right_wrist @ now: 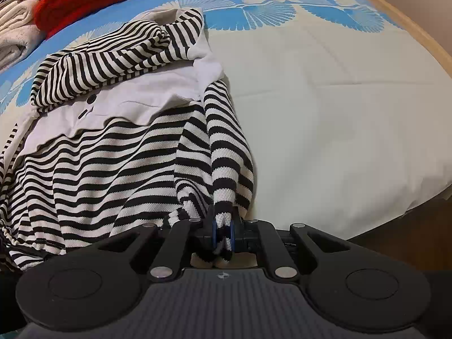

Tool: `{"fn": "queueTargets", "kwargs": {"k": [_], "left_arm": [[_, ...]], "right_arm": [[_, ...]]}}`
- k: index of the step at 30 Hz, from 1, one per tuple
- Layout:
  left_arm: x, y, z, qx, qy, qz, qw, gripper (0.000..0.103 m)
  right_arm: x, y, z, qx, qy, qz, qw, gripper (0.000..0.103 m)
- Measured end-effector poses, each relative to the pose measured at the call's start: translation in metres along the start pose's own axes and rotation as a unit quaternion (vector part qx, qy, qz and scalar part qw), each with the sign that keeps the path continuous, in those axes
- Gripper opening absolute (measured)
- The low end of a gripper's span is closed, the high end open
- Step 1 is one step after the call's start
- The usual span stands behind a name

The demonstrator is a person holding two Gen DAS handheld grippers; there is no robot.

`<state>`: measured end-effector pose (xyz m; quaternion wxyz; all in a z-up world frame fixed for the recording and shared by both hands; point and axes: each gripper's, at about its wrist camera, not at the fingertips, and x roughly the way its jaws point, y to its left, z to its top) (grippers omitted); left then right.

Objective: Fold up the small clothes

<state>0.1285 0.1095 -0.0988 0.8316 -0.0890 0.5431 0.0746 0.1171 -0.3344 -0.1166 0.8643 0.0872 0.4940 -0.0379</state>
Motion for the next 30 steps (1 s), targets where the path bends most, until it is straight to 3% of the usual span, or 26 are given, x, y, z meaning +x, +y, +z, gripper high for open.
{"fn": "queueTargets", "kwargs": {"k": [2,6,15,20,25,28,30], "left_arm": [[-0.001,-0.001,0.0,0.002,-0.002,-0.004,1.0,0.013],[-0.007,-0.001,0.001,0.003,-0.016,-0.008,0.9998,0.008],[-0.052,-0.015,-0.004,0.041,-0.111,-0.019,0.9927,0.007],[-0.104,-0.003,0.007,0.018,-0.148,-0.081,0.9855,0.007],[-0.161,0.013,0.005,0.04,-0.169,-0.154,0.9727,0.007],[-0.191,0.033,-0.005,0.028,-0.168,-0.197,0.9655,0.007],[-0.203,0.041,-0.008,0.025,-0.16,-0.205,0.9652,0.007]], "right_arm": [[0.0,0.0,0.0,0.001,0.001,0.0,1.0,0.008],[-0.004,0.0,0.001,-0.005,-0.007,0.001,1.0,0.006],[-0.056,-0.003,0.01,-0.006,-0.12,0.028,0.992,0.004],[-0.105,-0.019,0.017,0.002,-0.171,0.067,0.983,0.004],[-0.166,-0.051,0.011,0.021,-0.217,0.123,0.968,0.004],[-0.2,-0.067,0.001,0.015,-0.235,0.152,0.96,0.003],[-0.216,-0.071,-0.004,0.001,-0.237,0.168,0.957,0.003]]}}
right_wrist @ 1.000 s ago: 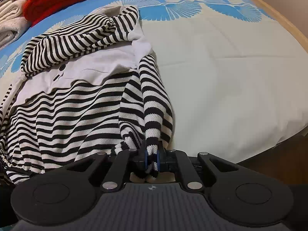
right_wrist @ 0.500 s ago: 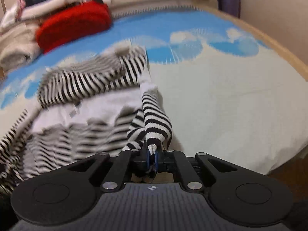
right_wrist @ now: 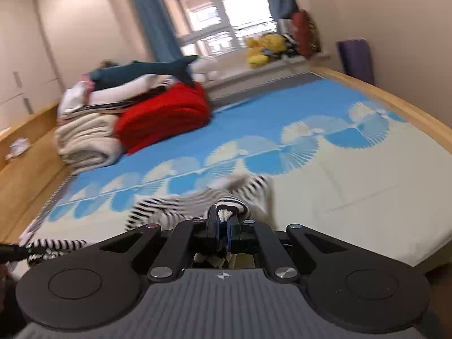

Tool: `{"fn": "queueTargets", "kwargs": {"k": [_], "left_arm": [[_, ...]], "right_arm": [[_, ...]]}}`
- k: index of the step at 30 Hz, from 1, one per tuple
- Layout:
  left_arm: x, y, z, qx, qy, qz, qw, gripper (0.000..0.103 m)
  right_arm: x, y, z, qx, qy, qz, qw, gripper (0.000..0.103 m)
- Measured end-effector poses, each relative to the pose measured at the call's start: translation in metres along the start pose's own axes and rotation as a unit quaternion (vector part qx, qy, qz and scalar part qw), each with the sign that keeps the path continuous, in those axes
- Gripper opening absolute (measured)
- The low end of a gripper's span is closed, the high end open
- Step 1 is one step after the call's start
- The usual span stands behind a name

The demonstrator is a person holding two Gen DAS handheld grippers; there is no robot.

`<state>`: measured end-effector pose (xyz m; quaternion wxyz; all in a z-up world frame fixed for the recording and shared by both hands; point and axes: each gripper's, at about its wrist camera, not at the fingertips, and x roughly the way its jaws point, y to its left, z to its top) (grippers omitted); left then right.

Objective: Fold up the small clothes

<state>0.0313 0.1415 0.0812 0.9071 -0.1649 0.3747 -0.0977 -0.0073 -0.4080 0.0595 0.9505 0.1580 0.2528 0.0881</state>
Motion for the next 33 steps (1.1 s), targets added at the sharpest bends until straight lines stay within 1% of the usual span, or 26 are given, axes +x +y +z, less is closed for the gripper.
{"fn": "queueTargets", "kwargs": {"k": [3,6,9,12,13,14,15,16,17,18,19,20,21,22,23,25,26,27,29,30,31,32,33], "left_arm": [[0.007,0.0,0.007,0.005,0.023,0.006,0.9997,0.007],[0.033,0.003,0.022,0.022,0.037,0.015,0.999,0.008],[0.078,0.01,0.051,0.035,0.051,0.02,0.9978,0.008],[0.131,0.021,0.085,0.048,0.066,0.029,0.9962,0.008],[0.15,0.027,0.097,0.04,0.07,0.031,0.9962,0.008],[0.167,0.036,0.107,0.028,0.075,0.029,0.9964,0.008],[0.187,0.046,0.117,0.009,0.078,0.023,0.9966,0.011],[0.203,0.058,0.123,-0.019,0.08,0.019,0.9964,0.016],[0.221,0.074,0.127,-0.064,0.081,0.014,0.9946,0.023],[0.235,0.088,0.127,-0.101,0.089,0.016,0.9908,0.03],[0.25,0.099,0.128,-0.134,0.111,0.026,0.9844,0.032],[0.26,0.106,0.129,-0.157,0.134,0.033,0.9779,0.032],[0.262,0.109,0.131,-0.169,0.135,0.027,0.9759,0.032],[0.261,0.11,0.133,-0.173,0.128,0.021,0.9763,0.033],[0.26,0.107,0.136,-0.167,0.122,0.018,0.9782,0.033],[0.255,0.097,0.14,-0.132,0.106,0.012,0.9854,0.033],[0.253,0.091,0.141,-0.109,0.098,0.012,0.9891,0.035],[0.25,0.083,0.14,-0.087,0.093,0.014,0.9918,0.036],[0.248,0.07,0.136,-0.042,0.089,0.019,0.995,0.039],[0.248,0.064,0.129,-0.027,0.092,0.02,0.9952,0.044],[0.25,0.06,0.125,-0.012,0.101,0.018,0.9946,0.047],[0.25,0.055,0.119,0.0,0.11,0.015,0.9938,0.054],[0.254,0.05,0.112,0.017,0.123,0.011,0.9922,0.066]], "right_arm": [[-0.005,0.007,0.004,-0.024,0.013,0.018,0.999,0.003],[0.023,0.005,0.014,-0.015,0.027,0.018,0.999,0.003],[0.072,0.006,0.031,-0.023,0.047,-0.012,0.999,0.003],[0.127,0.004,0.049,-0.039,0.063,-0.018,0.997,0.003],[0.146,0.003,0.055,-0.045,0.068,-0.024,0.996,0.003],[0.166,0.002,0.059,-0.049,0.072,-0.027,0.996,0.003],[0.186,0.0,0.064,-0.053,0.075,-0.03,0.995,0.004],[0.206,-0.002,0.067,-0.055,0.079,-0.039,0.995,0.004],[0.225,-0.005,0.07,-0.047,0.085,-0.053,0.994,0.006],[0.242,-0.01,0.071,-0.031,0.089,-0.066,0.993,0.008],[0.258,-0.017,0.071,-0.012,0.093,-0.075,0.993,0.011],[0.274,-0.025,0.067,0.001,0.098,-0.083,0.992,0.019],[0.286,-0.032,0.062,0.011,0.108,-0.101,0.989,0.023],[0.295,-0.038,0.058,0.022,0.122,-0.124,0.985,0.023],[0.3,-0.043,0.059,0.038,0.132,-0.132,0.982,0.025],[0.293,-0.048,0.063,0.067,0.11,-0.104,0.986,0.027],[0.29,-0.047,0.064,0.064,0.103,-0.097,0.988,0.03],[0.288,-0.045,0.064,0.051,0.099,-0.094,0.989,0.03],[0.282,-0.037,0.059,0.008,0.091,-0.096,0.991,0.031],[0.281,-0.034,0.056,-0.014,0.091,-0.092,0.991,0.033],[0.28,-0.029,0.051,-0.039,0.092,-0.083,0.991,0.034],[0.279,-0.026,0.048,-0.06,0.096,-0.075,0.991,0.037],[0.281,-0.022,0.041,-0.083,0.106,-0.065,0.989,0.04]]}}
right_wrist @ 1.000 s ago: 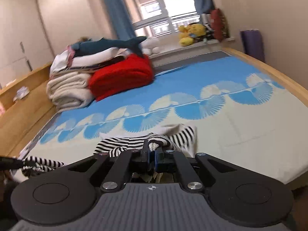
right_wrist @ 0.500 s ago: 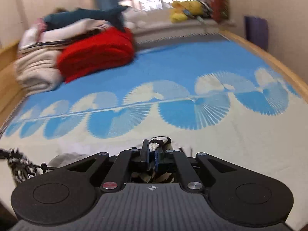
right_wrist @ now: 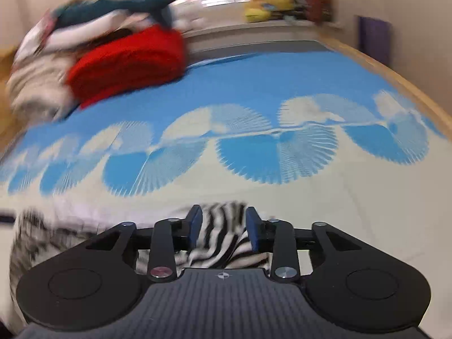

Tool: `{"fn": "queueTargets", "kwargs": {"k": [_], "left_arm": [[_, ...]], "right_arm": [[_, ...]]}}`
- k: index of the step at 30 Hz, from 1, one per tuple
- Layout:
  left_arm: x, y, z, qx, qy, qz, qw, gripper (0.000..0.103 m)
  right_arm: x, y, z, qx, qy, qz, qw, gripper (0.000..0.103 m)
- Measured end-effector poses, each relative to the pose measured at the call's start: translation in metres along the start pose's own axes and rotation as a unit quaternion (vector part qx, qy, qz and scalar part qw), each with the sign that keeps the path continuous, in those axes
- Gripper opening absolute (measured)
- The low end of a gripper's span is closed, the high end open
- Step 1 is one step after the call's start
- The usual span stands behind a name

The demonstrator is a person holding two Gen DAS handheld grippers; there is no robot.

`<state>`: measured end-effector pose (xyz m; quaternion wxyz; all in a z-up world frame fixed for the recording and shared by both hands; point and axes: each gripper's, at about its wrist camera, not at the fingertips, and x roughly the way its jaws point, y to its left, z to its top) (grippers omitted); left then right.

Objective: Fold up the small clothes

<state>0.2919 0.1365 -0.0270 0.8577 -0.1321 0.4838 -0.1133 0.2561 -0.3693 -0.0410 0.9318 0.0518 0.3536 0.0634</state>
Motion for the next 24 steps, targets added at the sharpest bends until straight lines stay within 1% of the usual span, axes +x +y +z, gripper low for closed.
{"fn": "queueTargets", "kwargs": {"k": [2,3,5,7,8,10,11,12,14,16,18,20,21,22,23,24], "left_arm": [[0.012,-0.011,-0.01,0.033,0.026,0.005,0.9991,0.079],[0.016,-0.018,-0.016,0.055,0.03,0.009,0.998,0.079],[0.024,-0.032,-0.025,0.096,0.027,0.034,0.9944,0.079],[0.031,-0.039,-0.027,0.116,0.024,0.041,0.9921,0.078],[0.034,-0.04,-0.027,0.119,0.019,0.044,0.9917,0.077],[0.04,-0.044,-0.027,0.127,0.003,0.054,0.9904,0.068],[0.043,-0.046,-0.026,0.132,-0.002,0.061,0.9894,0.054],[0.046,-0.047,-0.024,0.138,-0.007,0.072,0.9877,0.034],[0.053,-0.049,-0.018,0.148,-0.007,0.109,0.9829,0.006],[0.054,-0.045,-0.007,0.128,-0.02,0.111,0.9854,0.003],[0.051,-0.042,0.005,0.107,-0.042,0.107,0.9876,0.001],[0.047,-0.04,0.017,0.091,-0.068,0.109,0.9875,0.001],[0.045,-0.039,0.023,0.082,-0.079,0.109,0.9875,0.001],[0.043,-0.037,0.028,0.072,-0.089,0.107,0.9877,0.001],[0.041,-0.036,0.034,0.063,-0.096,0.104,0.9879,0.001],[0.04,-0.034,0.038,0.055,-0.104,0.102,0.9878,0.001]], "right_arm": [[0.007,0.013,-0.011,-0.043,0.024,0.027,0.998,0.042],[0.011,0.019,-0.017,-0.059,0.039,0.042,0.997,0.043],[0.019,0.035,-0.027,-0.092,0.063,0.057,0.992,0.044],[0.025,0.053,-0.035,-0.131,0.073,0.066,0.986,0.046],[0.027,0.062,-0.038,-0.147,0.074,0.068,0.984,0.05],[0.034,0.074,-0.04,-0.159,0.078,0.077,0.981,0.05],[0.037,0.079,-0.04,-0.162,0.079,0.084,0.98,0.05],[0.041,0.084,-0.039,-0.163,0.078,0.092,0.979,0.05],[0.048,0.094,-0.036,-0.162,0.084,0.115,0.976,0.05],[0.054,0.106,-0.033,-0.161,0.096,0.143,0.972,0.05],[0.058,0.115,-0.031,-0.166,0.099,0.153,0.969,0.052],[0.065,0.123,-0.03,-0.174,0.109,0.157,0.966,0.052],[0.07,0.126,-0.03,-0.183,0.114,0.149,0.965,0.05],[0.075,0.129,-0.032,-0.2,0.118,0.131,0.964,0.048],[0.08,0.131,-0.034,-0.218,0.118,0.107,0.963,0.034],[0.084,0.131,-0.034,-0.228,0.116,0.088,0.963,0.008]]}}
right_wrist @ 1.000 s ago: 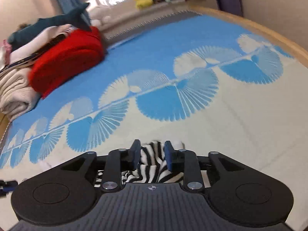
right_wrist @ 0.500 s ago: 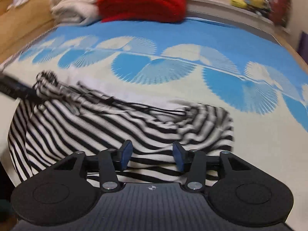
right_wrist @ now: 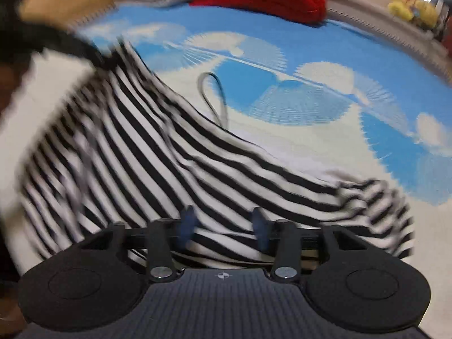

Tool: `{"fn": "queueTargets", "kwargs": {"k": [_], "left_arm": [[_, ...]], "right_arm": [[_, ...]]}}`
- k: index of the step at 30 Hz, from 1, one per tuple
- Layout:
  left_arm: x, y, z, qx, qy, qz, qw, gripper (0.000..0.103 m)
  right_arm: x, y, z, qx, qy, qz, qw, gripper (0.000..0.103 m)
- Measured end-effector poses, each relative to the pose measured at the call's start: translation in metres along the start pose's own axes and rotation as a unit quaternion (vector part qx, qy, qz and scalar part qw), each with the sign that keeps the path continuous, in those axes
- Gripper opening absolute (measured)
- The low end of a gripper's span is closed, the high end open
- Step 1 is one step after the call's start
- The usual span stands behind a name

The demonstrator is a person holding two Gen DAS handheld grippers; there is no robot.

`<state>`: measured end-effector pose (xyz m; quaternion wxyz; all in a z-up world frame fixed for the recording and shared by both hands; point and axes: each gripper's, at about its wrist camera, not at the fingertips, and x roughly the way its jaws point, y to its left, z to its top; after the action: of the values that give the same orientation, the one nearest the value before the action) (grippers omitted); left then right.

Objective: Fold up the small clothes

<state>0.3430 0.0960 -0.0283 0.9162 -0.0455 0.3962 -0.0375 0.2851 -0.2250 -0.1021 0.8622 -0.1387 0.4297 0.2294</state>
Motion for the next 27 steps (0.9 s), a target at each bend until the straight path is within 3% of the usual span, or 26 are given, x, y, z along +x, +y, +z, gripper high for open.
{"fn": "queueTargets", "kwargs": {"k": [1,4,8,10,11,12,13,14,16,17,18,20,23,27], "left_arm": [[0.001,0.002,0.003,-0.005,-0.008,0.001,1.0,0.001],[0.001,0.005,0.015,-0.015,-0.034,0.008,0.9993,0.001],[0.001,0.012,0.028,-0.047,-0.062,0.012,0.9969,0.001],[0.011,0.015,0.031,-0.064,-0.042,0.008,0.997,0.002],[0.02,0.016,0.032,-0.064,-0.011,0.002,0.9979,0.007],[0.033,0.016,0.031,-0.059,0.038,-0.01,0.9975,0.026],[0.046,0.018,0.027,-0.057,0.098,-0.028,0.9932,0.037],[0.052,0.024,0.024,-0.067,0.13,-0.033,0.9887,0.039],[0.042,0.043,0.027,-0.107,0.115,-0.021,0.9874,0.04],[0.036,0.054,0.03,-0.125,0.102,-0.032,0.9864,0.048],[0.031,0.066,0.031,-0.149,0.092,-0.043,0.9836,0.056],[0.028,0.088,0.027,-0.19,0.094,-0.047,0.9762,0.058],[0.038,0.093,0.019,-0.185,0.129,-0.035,0.9736,0.063],[0.043,0.095,0.019,-0.192,0.133,-0.052,0.9709,0.063]], "right_arm": [[0.002,-0.003,0.002,0.002,0.0,-0.006,1.0,0.0],[0.001,-0.014,0.011,0.025,-0.032,-0.033,0.999,0.0],[-0.001,-0.037,0.025,0.077,-0.07,-0.109,0.989,0.0],[0.0,-0.051,0.028,0.108,-0.083,-0.151,0.979,0.0],[0.001,-0.058,0.029,0.122,-0.086,-0.158,0.976,0.0],[0.001,-0.065,0.03,0.139,-0.088,-0.162,0.973,0.0],[0.0,-0.072,0.03,0.156,-0.087,-0.158,0.971,0.001],[0.0,-0.08,0.03,0.174,-0.084,-0.146,0.97,0.003],[-0.002,-0.093,0.026,0.2,-0.073,-0.117,0.97,0.021],[-0.005,-0.095,0.024,0.205,-0.071,-0.108,0.97,0.038],[-0.006,-0.098,0.022,0.204,-0.068,-0.101,0.971,0.048],[-0.005,-0.102,0.018,0.19,-0.057,-0.086,0.976,0.049],[0.006,-0.102,0.014,0.167,-0.018,-0.074,0.983,0.051],[0.021,-0.092,0.016,0.125,0.006,-0.094,0.988,0.05]]}}
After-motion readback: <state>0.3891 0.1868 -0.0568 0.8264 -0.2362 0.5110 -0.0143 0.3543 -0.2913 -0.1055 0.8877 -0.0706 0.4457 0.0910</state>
